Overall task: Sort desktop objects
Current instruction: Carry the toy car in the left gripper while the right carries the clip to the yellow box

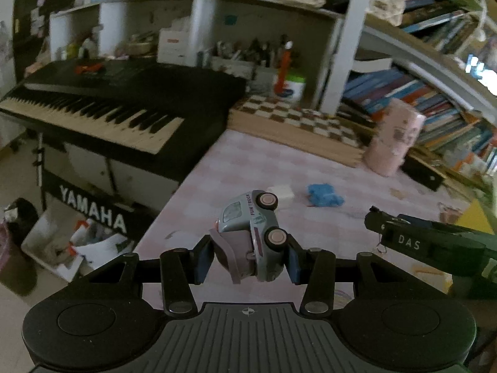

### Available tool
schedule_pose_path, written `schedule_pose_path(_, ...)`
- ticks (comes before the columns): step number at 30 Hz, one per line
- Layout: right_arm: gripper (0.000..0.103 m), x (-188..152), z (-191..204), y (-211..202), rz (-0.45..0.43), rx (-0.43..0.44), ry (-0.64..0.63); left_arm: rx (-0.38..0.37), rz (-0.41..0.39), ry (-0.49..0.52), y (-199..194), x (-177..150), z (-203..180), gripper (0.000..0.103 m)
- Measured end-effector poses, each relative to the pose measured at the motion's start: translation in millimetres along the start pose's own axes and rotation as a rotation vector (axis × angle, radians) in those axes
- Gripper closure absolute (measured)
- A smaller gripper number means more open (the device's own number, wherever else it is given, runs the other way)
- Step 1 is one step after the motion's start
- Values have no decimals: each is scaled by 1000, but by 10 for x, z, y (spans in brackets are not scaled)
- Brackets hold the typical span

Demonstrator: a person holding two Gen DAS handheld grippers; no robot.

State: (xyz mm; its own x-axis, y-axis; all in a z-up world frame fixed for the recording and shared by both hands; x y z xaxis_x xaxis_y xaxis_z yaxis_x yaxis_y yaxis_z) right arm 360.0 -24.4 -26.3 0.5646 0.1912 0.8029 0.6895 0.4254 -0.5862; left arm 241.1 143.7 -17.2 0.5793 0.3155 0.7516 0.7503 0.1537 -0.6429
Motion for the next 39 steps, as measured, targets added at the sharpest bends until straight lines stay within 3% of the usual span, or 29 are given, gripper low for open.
schedule_pose_path(16, 60, -298, 78, -895, -18, -48, 75, -146, -50, 76, -544, -172, -20, 57)
schedule_pose_path(39, 60, -1342, 718, -1881, 18, -108, 198, -274, 23, 230, -1342, -916, 195, 57)
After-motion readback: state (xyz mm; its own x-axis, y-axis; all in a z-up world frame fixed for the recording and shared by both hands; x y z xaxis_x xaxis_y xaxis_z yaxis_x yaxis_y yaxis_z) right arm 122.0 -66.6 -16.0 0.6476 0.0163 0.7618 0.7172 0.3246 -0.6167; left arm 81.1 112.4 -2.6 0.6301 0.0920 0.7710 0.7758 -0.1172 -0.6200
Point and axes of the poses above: each gripper's, at about its wrist camera, not at the fingertips, and y roughly the way its jaws point, z to its left, x to its top, the point moved 3 cm from there along y, roughly the way its jaws point, and after that the axes turned 2 degrees about x, right-handed, at the moved point
